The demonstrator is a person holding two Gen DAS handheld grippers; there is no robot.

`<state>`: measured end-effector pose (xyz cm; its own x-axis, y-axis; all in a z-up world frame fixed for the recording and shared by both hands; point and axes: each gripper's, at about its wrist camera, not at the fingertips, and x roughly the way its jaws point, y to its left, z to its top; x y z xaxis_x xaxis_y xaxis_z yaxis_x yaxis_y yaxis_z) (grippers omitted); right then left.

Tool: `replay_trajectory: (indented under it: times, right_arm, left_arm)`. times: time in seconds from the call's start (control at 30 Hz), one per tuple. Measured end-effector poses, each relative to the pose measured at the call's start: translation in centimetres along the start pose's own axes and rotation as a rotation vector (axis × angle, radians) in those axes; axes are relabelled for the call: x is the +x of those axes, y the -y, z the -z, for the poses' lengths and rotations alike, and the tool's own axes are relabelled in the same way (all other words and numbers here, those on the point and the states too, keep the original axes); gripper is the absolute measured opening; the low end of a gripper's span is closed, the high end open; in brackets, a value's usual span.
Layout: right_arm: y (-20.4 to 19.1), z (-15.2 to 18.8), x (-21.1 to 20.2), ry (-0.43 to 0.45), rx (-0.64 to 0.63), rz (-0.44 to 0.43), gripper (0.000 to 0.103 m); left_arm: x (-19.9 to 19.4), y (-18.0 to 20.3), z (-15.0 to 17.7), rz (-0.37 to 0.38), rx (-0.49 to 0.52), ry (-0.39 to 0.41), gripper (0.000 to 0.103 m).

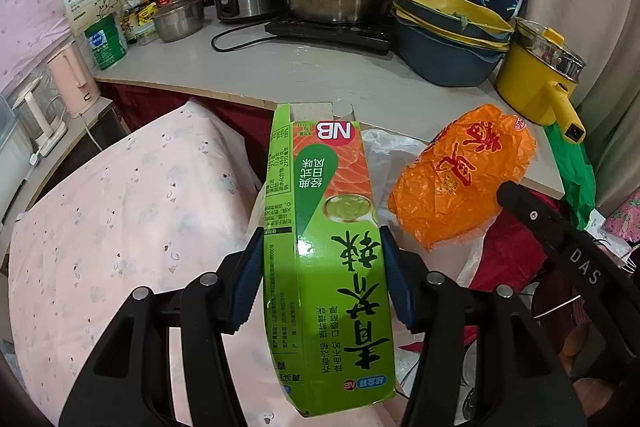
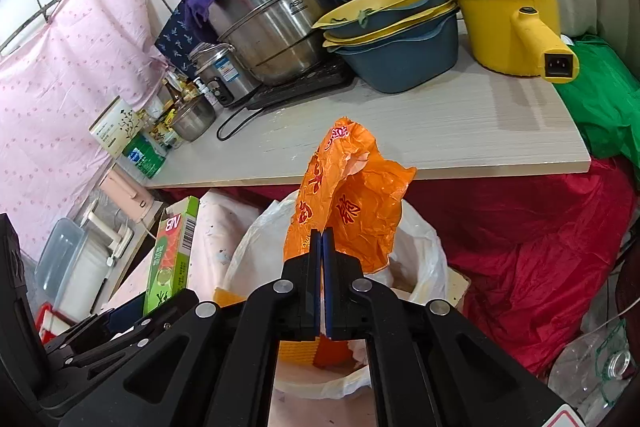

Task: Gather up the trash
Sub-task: 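Carry the green drink box and orange snack bag over the bin, then open both grippers to drop the drink box and snack bag into the bin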

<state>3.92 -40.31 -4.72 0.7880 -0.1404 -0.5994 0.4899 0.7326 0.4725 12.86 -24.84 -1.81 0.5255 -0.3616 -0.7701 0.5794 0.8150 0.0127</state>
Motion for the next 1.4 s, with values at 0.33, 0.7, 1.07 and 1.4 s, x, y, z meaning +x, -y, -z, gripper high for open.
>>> replay_trajectory:
  times: [0.33,0.7,1.07,1.4]
  right_arm:
    - [1.2,0.0,0.5,-0.008,0.019,0.013,0.002]
    - [0.4,0.0,1.0,-0.022,0.006,-0.003,0.002]
    - [-1.3,0.4,2.0,-0.055,-0.025,-0.034,0.009]
    - [-2.2,0.7,1.9,-0.066,-0.048,-0.034,0.014]
  left_arm:
    - [1.3,1.5,0.0,0.026,0.028,-0.016,0.055]
    - [1.3,0.7,-0.1,0.006,-0.001,-0.004,0.067]
    - [1.0,-1.2,0.3,-0.028,-0.042,0.004,0.076]
    - [0.5,-3.5,1.0,-0.055,-0.094,0.002,0.076]
